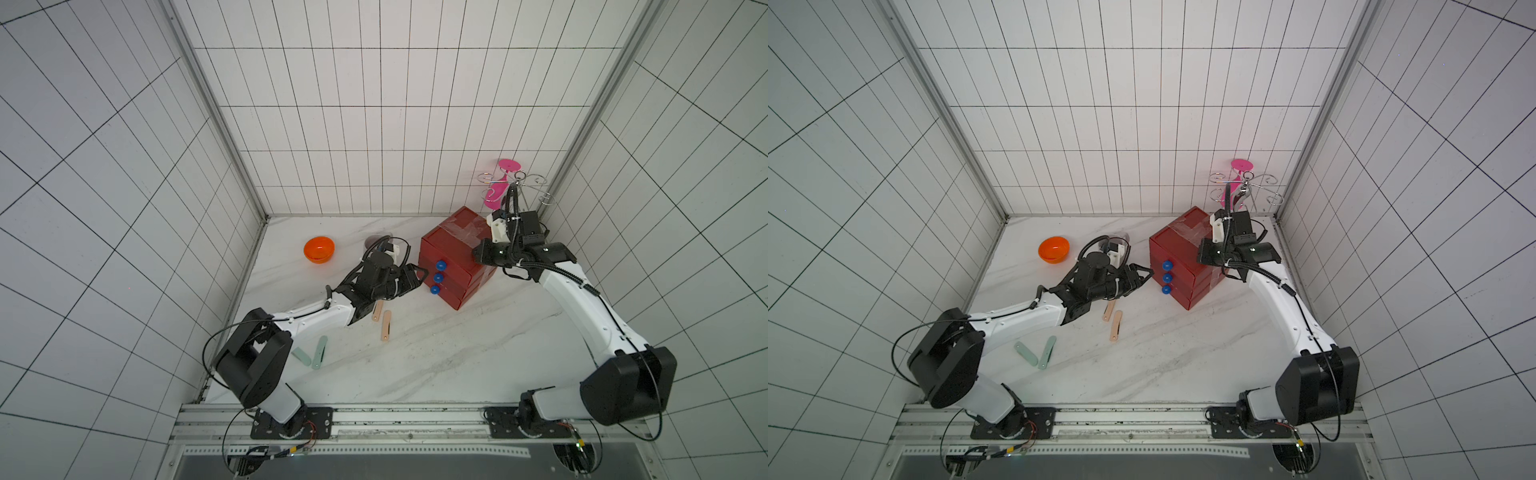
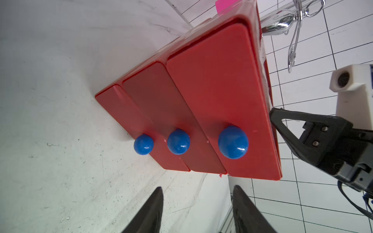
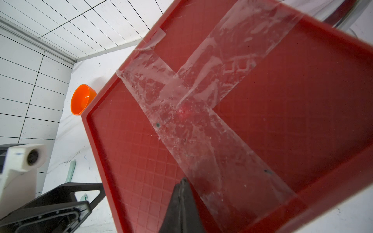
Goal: Place the fruit knives into the drawer by color
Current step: Open the drawer in the storage box.
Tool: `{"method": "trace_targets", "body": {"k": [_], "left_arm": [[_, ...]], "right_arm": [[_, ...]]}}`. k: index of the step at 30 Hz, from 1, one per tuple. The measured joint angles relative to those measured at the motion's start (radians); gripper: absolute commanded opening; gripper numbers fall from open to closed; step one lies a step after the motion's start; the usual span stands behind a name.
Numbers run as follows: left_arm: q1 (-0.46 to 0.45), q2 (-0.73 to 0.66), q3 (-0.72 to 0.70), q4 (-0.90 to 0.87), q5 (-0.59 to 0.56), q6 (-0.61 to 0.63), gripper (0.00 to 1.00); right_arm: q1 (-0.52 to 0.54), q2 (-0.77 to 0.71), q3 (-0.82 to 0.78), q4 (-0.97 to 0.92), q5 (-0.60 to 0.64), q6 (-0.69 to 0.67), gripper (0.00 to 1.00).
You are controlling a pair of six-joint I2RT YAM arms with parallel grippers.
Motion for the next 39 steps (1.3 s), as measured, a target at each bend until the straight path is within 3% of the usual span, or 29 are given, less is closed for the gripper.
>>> {"method": "trace_targets", "body": {"k": [12,20,30,39], "left_arm": [[0.004,0.202,0.01,0.227,0.077,-0.059,0.55],[-0.003,0.282,0.058,0.296,0.1,-0.069,0.52],[-0.016,0.367,0.107,0.345,0.126,-0.09,0.41],[-0.016,0.379,0.117,0.35,0.139,-0.092,0.38]], "right_arm": [[0.0,-0.006,-0.01,0.009,-0.001,0.0,0.03],[0.0,-0.009,-0.015,0.016,-0.001,0.0,0.03],[0.0,-0.009,-0.016,0.016,-0.002,0.0,0.03],[0.0,-0.008,-0.016,0.016,-0.002,0.0,0.04]]}}
